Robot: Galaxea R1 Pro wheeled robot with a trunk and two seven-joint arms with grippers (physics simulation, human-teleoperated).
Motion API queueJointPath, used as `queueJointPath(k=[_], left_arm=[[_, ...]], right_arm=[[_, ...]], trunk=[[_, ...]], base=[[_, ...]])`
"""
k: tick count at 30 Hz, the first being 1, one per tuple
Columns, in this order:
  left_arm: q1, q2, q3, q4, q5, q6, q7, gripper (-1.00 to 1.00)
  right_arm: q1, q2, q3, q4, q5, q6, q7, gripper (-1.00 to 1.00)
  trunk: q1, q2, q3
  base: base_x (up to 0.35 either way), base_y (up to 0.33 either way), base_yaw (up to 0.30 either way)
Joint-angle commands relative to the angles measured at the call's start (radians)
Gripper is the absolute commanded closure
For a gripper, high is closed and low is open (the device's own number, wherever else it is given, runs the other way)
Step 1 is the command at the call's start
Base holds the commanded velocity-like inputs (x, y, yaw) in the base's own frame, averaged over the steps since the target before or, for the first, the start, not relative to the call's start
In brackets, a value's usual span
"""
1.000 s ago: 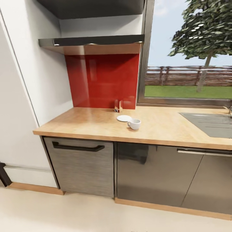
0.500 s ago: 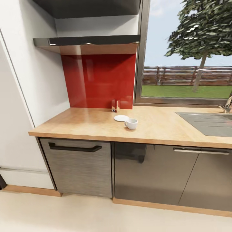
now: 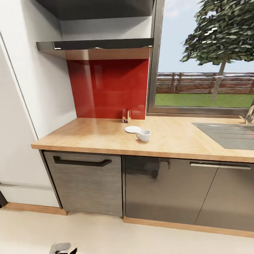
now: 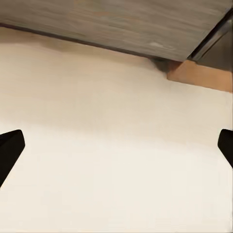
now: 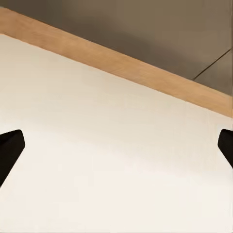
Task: Set up a coffee station on the kitchen countertop: keep the coffee maker on the countertop, move the bottle of coffee from the kitchen shelf to the counter next to the coffee maker, place a paper coffee filter on top of the coffee maker, put the saucer next to the coffee maker with the coffee cup on the saucer, and place the electric kettle next to the coffee maker.
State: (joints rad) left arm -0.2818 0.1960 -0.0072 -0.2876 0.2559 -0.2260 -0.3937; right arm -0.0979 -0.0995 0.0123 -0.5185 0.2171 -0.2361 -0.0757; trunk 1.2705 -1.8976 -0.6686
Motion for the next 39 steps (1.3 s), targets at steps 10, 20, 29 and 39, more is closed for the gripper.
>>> queueJointPath(k=[10, 20, 29, 39], left_arm=[[0.0, 0.001, 0.004, -0.547, 0.004, 0.331, -0.204, -1.0], [0.0, 0.006, 0.003, -1.196, 0.008, 0.873, -0.432, -1.0], [-0.071, -0.005, 0.016, -1.257, 0.141, 1.038, -0.487, -1.0], [-0.286, -0.006, 0.059, -1.242, 0.207, 1.178, -0.489, -1.0]], right_arm=[[0.006, 0.019, -0.003, -0.484, -0.131, 0.255, 0.556, -1.0], [-0.002, -0.043, -0.088, -0.95, -0.28, 0.641, 0.956, -1.0], [-0.187, -0.074, -0.166, -1.001, -0.328, 0.884, 1.091, -1.0], [-0.402, -0.092, -0.265, -1.001, -0.359, 1.108, 1.148, -1.0]], trunk=[[0.0, 0.0, -0.001], [0.0, 0.0, -0.001], [0.0, 0.0, -0.001], [0.0, 0.0, -0.001]], base=[[0.0, 0.0, 0.0], [0.0, 0.0, 0.0], [0.0, 0.0, 0.0], [0.0, 0.0, 0.0]])
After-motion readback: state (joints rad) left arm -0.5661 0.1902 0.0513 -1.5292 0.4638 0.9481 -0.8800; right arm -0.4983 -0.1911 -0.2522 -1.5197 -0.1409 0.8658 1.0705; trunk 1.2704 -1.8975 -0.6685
